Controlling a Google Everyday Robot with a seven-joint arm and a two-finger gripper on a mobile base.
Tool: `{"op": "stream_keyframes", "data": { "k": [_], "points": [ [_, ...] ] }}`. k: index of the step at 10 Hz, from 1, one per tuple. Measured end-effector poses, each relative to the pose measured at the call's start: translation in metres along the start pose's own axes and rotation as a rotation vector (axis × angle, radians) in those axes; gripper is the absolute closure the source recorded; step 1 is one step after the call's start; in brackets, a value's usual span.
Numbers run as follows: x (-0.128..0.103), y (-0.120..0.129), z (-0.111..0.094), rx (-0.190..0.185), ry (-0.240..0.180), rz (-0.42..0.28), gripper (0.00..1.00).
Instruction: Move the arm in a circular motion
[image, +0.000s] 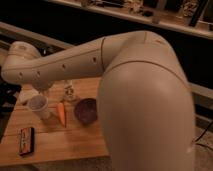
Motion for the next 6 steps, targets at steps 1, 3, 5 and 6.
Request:
{"op": "stream_keyframes", "data": {
  "k": [1,3,5,6],
  "points": [
    [0.04,0.0,0.006,-0.007,0.062,-0.02,0.35],
    [0.088,-0.009,0.016,-0.008,0.14,-0.006,0.35],
    [0.133,-0.032,0.024,0.009,0.21,0.072,0.35],
    [0.153,-0.053,0.031,0.03,0.241,0.139,0.35]
  ]
}}
